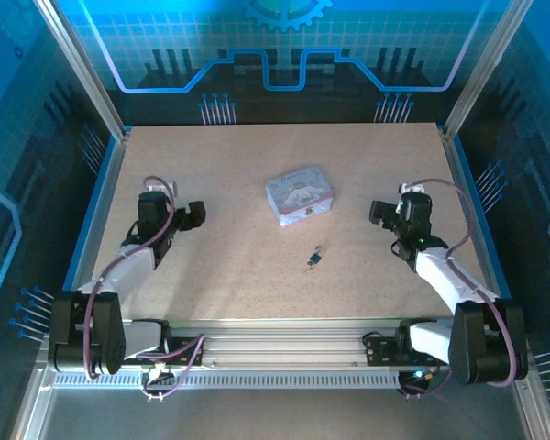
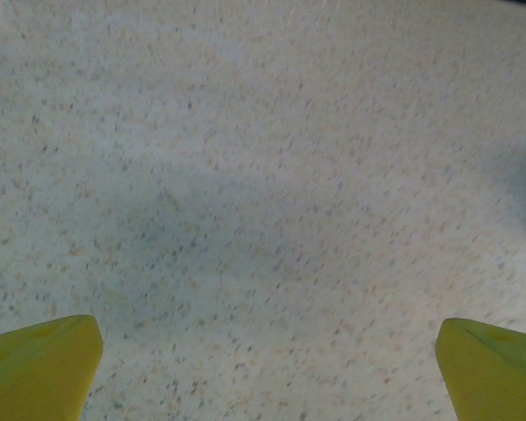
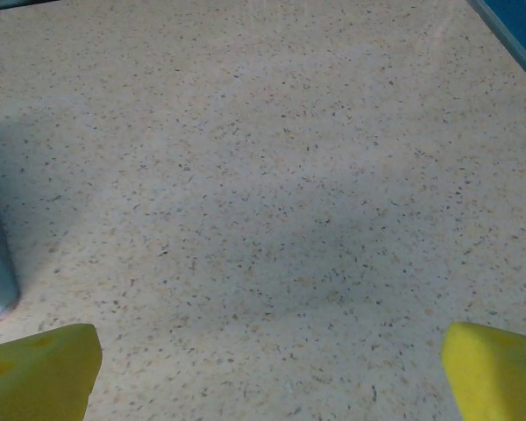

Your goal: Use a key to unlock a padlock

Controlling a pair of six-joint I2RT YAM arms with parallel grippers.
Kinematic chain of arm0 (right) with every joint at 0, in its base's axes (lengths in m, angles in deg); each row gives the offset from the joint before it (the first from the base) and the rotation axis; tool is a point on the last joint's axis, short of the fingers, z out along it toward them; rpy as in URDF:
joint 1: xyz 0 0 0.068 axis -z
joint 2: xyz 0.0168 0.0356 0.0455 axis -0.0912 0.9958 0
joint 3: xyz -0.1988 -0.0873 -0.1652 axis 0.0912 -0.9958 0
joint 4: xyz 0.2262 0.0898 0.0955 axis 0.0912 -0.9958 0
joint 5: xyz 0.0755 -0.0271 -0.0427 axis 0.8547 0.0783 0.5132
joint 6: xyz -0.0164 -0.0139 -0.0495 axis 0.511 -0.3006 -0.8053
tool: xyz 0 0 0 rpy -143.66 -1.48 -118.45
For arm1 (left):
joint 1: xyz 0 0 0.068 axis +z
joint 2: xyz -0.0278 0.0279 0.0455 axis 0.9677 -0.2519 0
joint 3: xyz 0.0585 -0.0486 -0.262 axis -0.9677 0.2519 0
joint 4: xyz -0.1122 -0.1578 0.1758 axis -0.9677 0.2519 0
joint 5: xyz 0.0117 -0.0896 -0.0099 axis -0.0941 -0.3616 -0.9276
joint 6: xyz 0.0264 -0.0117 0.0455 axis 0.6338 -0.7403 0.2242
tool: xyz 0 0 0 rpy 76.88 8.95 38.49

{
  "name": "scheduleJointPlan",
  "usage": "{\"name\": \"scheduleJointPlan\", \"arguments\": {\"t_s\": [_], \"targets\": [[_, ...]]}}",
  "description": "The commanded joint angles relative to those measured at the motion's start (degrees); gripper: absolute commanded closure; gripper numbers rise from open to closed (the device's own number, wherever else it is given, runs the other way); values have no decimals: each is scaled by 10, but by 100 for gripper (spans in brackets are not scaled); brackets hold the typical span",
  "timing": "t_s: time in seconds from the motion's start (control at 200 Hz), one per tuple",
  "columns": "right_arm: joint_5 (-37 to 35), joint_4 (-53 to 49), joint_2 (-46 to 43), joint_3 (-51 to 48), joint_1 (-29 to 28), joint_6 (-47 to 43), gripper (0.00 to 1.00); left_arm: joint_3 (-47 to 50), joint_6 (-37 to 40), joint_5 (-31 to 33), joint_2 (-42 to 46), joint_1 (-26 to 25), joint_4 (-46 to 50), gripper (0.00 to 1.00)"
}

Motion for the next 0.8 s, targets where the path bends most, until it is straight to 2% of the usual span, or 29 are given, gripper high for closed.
{"name": "scheduleJointPlan", "arguments": {"t_s": [0.0,0.11,0.185,0.355,0.485,0.595,0.67,0.795], "targets": [[13,185,21,-34,10,-34,0,66,36,44,5,3,-184,1],[43,257,40,-48,21,-57,0,135,34,66,-3,4,-341,1],[52,307,55,-53,22,-65,0,152,24,69,-27,4,-393,1],[76,395,108,-50,24,-70,0,187,22,41,-144,3,-581,1],[114,450,158,-51,26,-79,0,208,24,44,-217,3,-695,1],[128,484,206,-47,26,-68,0,198,17,60,-202,4,-658,1],[134,493,242,-35,25,-59,0,171,18,54,-189,3,-592,1],[141,441,223,-14,20,-93,0,136,25,35,-184,3,-521,1]]}}
